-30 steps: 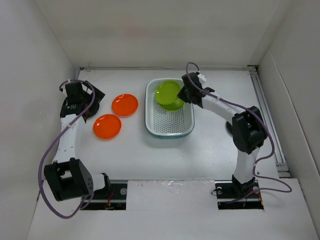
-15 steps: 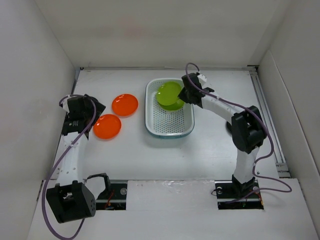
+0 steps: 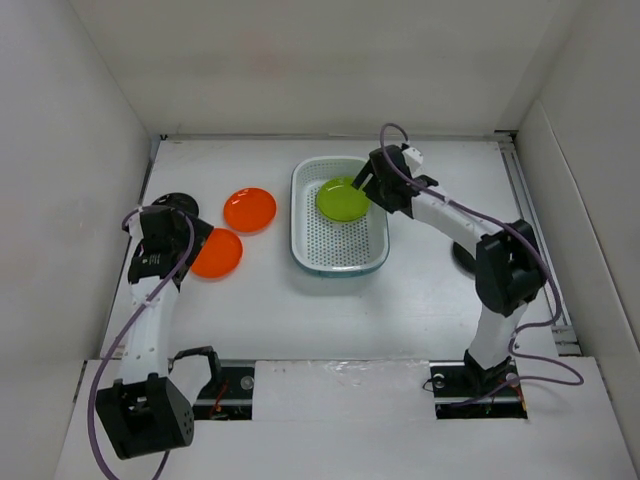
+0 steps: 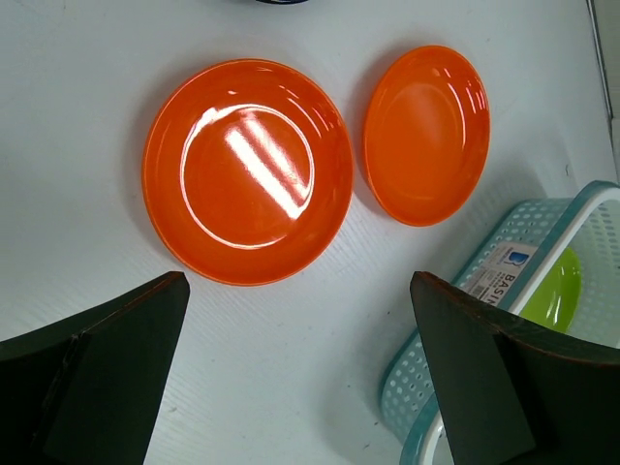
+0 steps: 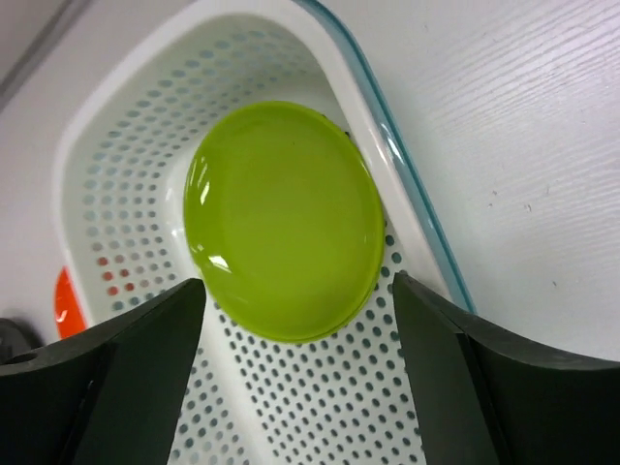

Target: Place the plates into the plastic bin on the countertop

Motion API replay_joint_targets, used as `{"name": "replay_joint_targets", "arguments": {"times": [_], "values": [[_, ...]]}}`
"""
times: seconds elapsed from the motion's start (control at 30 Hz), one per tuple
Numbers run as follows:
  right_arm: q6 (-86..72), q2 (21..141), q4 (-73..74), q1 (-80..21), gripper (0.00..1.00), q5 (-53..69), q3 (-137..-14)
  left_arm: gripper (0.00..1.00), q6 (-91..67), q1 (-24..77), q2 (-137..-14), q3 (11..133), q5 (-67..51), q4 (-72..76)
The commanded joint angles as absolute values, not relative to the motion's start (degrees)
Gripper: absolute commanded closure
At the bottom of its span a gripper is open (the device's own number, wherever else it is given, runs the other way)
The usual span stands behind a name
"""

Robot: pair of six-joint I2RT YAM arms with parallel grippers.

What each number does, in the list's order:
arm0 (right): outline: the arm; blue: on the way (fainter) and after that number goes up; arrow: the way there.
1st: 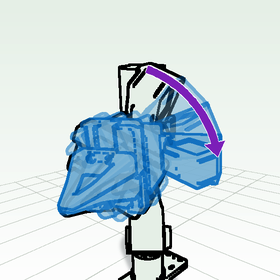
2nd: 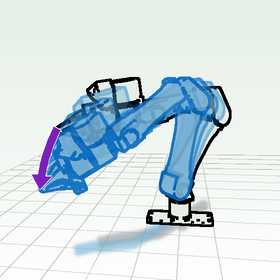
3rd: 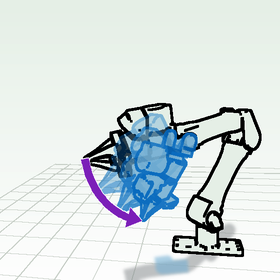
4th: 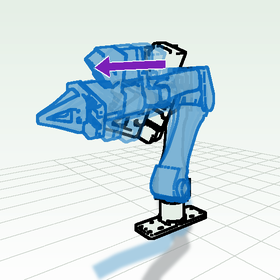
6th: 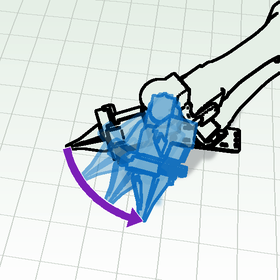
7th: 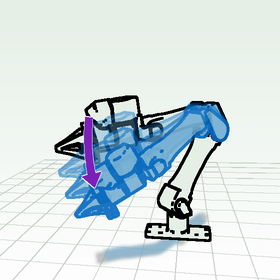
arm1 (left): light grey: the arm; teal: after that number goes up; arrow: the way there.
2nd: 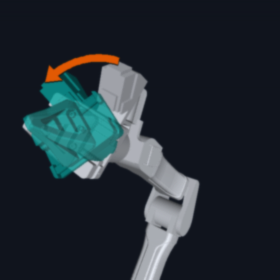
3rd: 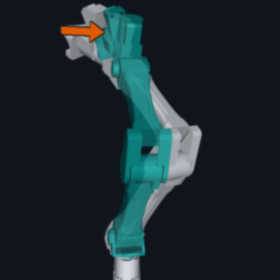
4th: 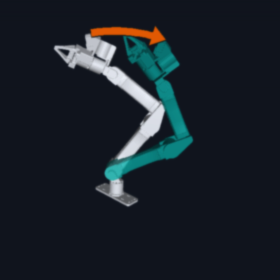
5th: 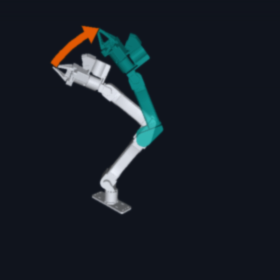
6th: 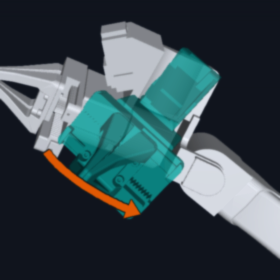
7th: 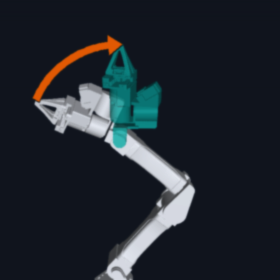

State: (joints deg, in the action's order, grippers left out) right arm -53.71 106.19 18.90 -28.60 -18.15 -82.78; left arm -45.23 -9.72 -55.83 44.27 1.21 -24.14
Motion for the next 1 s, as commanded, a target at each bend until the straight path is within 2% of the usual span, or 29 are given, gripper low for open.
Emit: {"name": "replay_joint_targets", "arguments": {"times": [0.0,0.07,0.13,0.33,0.6,0.87,0.93,0.97], "values": [[-53.61,100.03,17.23,-29.61,0.15,-21.00,-82.53,0.00,-46.66,-9.67,-53.53,43.60,2.20,-25.40],[-53.61,98.80,17.84,-30.14,0.13,-21.71,-83.14,0.00,-46.67,-9.67,-52.74,42.81,1.49,-26.27],[-53.09,96.42,17.84,-30.15,0.00,-21.71,-83.14,0.00,-48.68,-9.67,-50.46,41.49,0.89,-26.98],[-50.11,90.19,18.98,-32.70,0.00,-24.60,-82.62,0.00,-52.20,-9.67,-46.85,33.41,-1.58,-26.29],[-48.96,83.33,15.22,-32.70,0.00,-14.87,-77.45,0.00,-56.77,-9.67,-48.69,25.41,-3.25,-20.14],[-48.43,74.80,11.78,-32.17,0.02,-10.38,-71.81,0.00,-60.99,-9.67,-50.97,20.65,1.75,-8.62],[-48.43,72.78,11.78,-32.17,0.02,-9.85,-70.93,0.07,-61.52,-9.67,-52.90,20.65,2.29,-7.05],[-48.43,72.16,11.78,-32.17,0.02,-9.84,-70.32,0.15,-61.52,-9.67,-53.69,20.65,2.81,-7.03]]}}
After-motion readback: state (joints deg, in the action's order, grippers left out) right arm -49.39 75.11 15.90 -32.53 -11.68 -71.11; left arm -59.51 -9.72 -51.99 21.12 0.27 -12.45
